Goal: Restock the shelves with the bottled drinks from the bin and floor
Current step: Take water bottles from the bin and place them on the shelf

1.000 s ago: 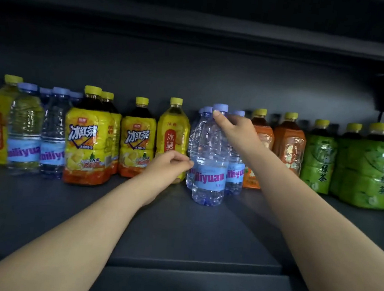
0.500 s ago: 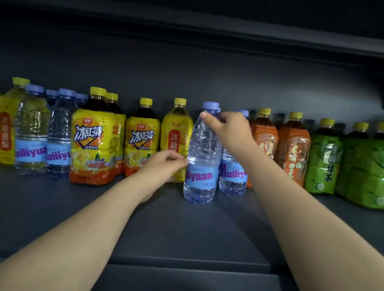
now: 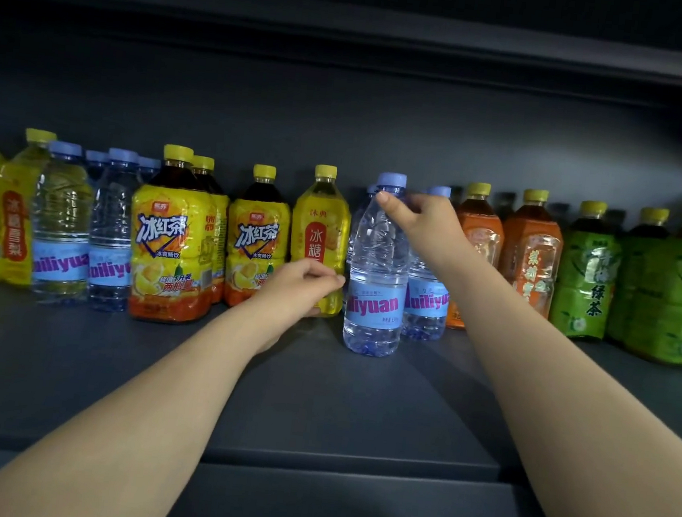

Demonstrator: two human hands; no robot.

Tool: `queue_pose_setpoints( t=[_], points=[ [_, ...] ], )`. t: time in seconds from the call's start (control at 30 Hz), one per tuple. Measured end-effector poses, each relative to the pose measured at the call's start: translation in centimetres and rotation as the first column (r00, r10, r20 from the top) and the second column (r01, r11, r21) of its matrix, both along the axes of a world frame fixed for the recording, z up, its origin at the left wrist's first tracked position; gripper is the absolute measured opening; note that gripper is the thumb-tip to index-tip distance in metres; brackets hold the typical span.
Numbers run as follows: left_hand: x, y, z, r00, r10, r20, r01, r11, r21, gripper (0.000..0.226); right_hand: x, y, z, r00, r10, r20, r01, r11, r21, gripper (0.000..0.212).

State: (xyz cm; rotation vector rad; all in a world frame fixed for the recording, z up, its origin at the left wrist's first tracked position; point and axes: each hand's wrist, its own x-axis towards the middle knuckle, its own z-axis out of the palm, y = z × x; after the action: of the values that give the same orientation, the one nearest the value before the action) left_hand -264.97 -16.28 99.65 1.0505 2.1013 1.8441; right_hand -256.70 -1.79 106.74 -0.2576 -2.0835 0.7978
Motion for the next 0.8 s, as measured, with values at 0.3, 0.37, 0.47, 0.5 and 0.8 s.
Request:
queue_pose_setpoints(
  t=[0.3, 0.37, 0.47, 0.5, 0.8],
  points=[
    [-0.1, -0.6, 0.0, 0.999, 0.054, 0.011, -0.054, 0.999, 0.008, 0.015, 0.8, -0.4, -0.3, 0.998, 0.053, -0.023, -0.055, 0.993, -0.107, 0.054],
    [0.0, -0.7, 0.0, 0.998, 0.061, 0.012, -0.061, 0.998, 0.011, 0.016, 0.8, -0.7, -0.5, 0.999, 0.046, -0.016, -0.048, 0.991, -0.129, 0.053],
    [0.3, -1.0, 0.0, 0.997, 0.079, 0.012, -0.079, 0.997, 0.019, 0.019, 0.8, -1.0, -0.7, 0.999, 0.047, -0.025, -0.05, 0.983, -0.179, 0.051],
    [0.4, -1.2, 0.1, 0.996, 0.091, 0.007, -0.091, 0.996, 0.021, 0.019, 0.9, -1.1, -0.7, 0.998, 0.053, -0.034, -0.059, 0.98, -0.193, 0.05],
    [3.2, -3.9, 0.2, 0.984, 0.17, -0.055, -0.171, 0.985, -0.003, 0.012, 4.2, -1.1, -1.9, 0.991, 0.023, 0.129, -0.002, 0.987, -0.162, 0.064]
  ],
)
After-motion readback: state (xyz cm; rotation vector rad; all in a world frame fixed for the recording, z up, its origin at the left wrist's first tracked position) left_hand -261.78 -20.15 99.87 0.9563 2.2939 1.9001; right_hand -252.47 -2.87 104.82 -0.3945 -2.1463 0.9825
